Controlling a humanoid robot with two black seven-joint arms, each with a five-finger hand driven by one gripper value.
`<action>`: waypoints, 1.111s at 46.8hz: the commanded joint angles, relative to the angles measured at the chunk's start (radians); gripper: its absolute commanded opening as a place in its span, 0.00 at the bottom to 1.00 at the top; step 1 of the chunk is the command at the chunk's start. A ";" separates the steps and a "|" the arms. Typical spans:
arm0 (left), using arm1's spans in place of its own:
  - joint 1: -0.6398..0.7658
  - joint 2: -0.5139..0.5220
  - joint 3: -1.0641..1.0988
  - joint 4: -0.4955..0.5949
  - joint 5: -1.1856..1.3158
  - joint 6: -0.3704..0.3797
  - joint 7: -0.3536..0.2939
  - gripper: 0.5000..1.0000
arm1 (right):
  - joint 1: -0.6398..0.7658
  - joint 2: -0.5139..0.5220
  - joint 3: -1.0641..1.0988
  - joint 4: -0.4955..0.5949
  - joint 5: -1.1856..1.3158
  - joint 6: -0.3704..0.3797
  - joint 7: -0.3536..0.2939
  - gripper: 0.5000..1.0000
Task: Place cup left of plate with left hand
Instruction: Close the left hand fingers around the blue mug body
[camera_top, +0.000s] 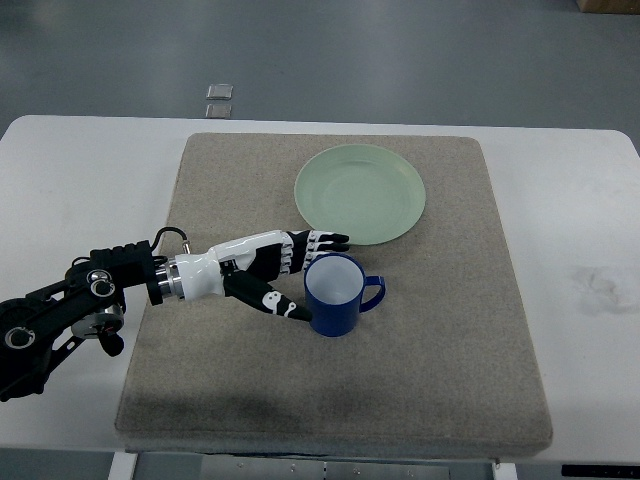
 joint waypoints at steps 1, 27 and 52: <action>-0.004 -0.004 -0.002 0.001 -0.001 0.000 0.000 0.99 | 0.000 0.000 0.000 0.000 0.000 0.000 0.000 0.86; -0.020 -0.045 0.023 0.044 0.001 0.000 0.003 0.99 | -0.001 0.000 0.000 0.000 0.000 0.000 0.000 0.86; -0.023 -0.054 0.028 0.046 0.005 0.000 0.003 0.96 | 0.000 0.000 0.000 0.000 0.000 0.000 0.000 0.86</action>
